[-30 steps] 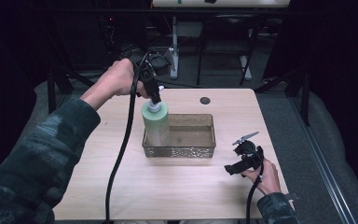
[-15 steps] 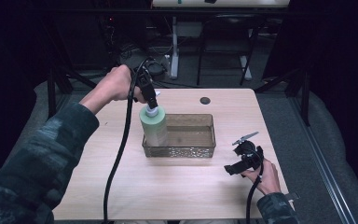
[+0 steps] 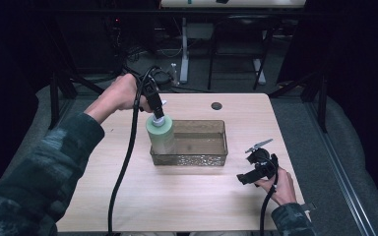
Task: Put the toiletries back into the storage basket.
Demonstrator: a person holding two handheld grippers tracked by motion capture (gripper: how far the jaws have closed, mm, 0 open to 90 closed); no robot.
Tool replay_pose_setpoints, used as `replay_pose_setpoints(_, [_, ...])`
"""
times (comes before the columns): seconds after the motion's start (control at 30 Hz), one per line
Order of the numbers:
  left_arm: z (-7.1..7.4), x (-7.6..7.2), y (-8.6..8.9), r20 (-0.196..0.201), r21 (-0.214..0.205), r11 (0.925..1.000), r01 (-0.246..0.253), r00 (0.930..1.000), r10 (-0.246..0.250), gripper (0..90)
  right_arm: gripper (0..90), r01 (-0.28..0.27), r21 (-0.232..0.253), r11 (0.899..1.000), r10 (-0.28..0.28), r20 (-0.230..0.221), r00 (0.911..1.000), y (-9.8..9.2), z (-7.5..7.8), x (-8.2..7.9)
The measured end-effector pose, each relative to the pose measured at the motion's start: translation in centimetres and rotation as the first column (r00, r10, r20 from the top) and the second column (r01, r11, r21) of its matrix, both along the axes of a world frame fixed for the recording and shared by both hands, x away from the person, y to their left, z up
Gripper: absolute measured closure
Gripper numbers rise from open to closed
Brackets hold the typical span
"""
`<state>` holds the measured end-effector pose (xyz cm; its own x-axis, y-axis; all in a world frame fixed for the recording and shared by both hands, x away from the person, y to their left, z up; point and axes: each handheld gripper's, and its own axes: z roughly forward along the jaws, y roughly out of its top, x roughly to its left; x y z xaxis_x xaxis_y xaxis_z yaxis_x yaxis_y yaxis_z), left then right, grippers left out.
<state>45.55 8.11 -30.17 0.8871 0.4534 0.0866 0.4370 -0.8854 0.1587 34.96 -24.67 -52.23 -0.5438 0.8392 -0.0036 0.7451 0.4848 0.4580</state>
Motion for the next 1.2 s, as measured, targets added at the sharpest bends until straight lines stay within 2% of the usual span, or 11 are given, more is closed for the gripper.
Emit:
replay_pose_setpoints(0.4, [-1.1,0.2,0.2,-0.016,0.004,1.0000,-0.001,0.9999,0.001,62.9,0.0,0.001,-0.004,1.000,-0.001,-0.002,1.0000,0.0,-0.1,0.0])
replay_pose_setpoints(0.8, [-1.5,0.4,0.0,-0.019,-0.001,1.0000,-0.003,0.9998,0.003,62.8,0.0,0.004,0.001,1.000,-0.004,-0.004,1.0000,0.0,-0.1,0.0])
replay_pose_setpoints(0.9, [-1.5,0.4,0.1,-0.007,-0.004,0.9999,-0.013,0.9999,0.013,62.7,0.0,0.001,0.000,1.000,-0.001,0.000,1.0000,0.0,-0.1,0.0])
replay_pose_setpoints(1.1, [-2.0,0.3,0.0,0.049,-0.036,0.9990,-0.027,0.9984,0.029,62.2,0.0,0.007,0.004,1.000,-0.007,-0.002,1.0000,0.1,0.0,0.0])
replay_pose_setpoints(1.2, [-2.3,0.4,0.0,0.049,-0.027,0.9991,-0.032,0.9982,0.033,60.9,0.0,0.004,-0.001,1.000,-0.004,-0.001,1.0000,0.0,0.0,0.0])
